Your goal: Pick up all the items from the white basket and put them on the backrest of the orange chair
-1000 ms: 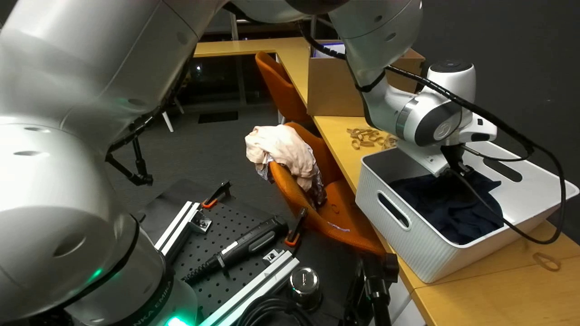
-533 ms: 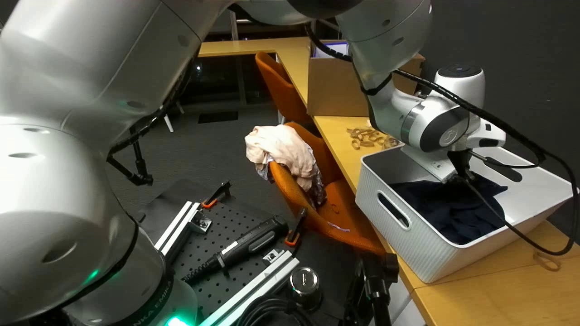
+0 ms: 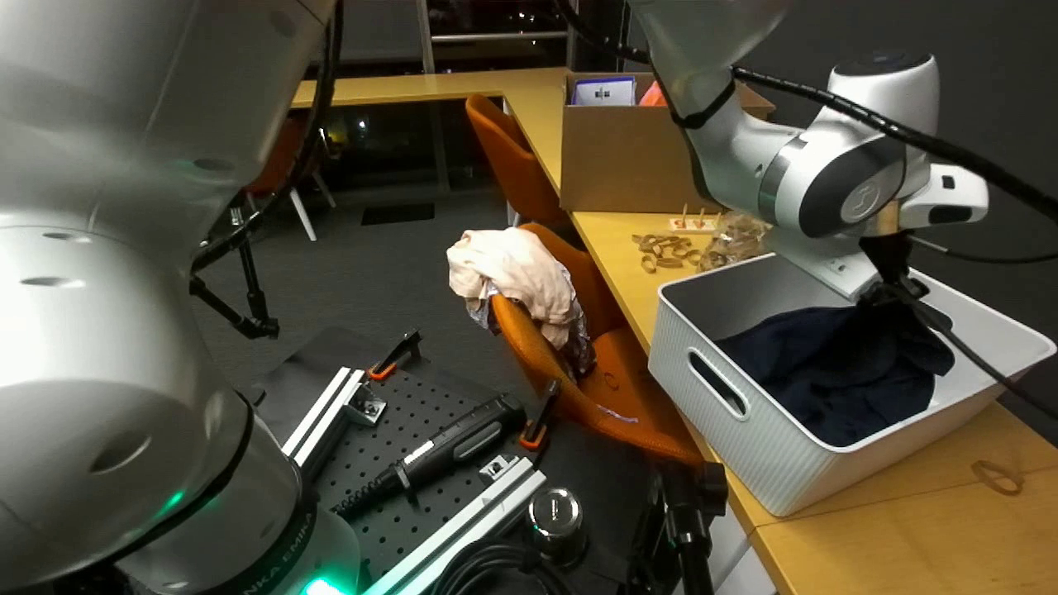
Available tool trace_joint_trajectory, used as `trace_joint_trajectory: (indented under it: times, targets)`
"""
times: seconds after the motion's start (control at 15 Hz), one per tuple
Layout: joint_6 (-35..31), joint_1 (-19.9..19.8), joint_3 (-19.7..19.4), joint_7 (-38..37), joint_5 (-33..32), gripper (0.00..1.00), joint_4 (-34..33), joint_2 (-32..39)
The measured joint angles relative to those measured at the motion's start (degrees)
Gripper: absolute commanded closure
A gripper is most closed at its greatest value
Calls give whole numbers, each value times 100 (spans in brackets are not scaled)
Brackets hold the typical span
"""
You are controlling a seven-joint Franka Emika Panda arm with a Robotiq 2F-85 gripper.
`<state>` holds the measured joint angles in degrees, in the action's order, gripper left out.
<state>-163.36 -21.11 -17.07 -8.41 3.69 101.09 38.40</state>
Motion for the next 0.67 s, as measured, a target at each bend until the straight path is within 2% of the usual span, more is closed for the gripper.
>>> trace_joint_trajectory:
  times: [0.2, 0.4, 0.53, 0.67]
  targets:
    - [295, 343, -438, -30, -250, 98, 518, -835]
    - [573, 793, -814, -213, -871, 98, 961, -1684]
    - [656, 1028, -871, -295, -1284, 98, 1193, -2233]
    - [667, 1192, -765, -286, -1497, 98, 1394, -2759]
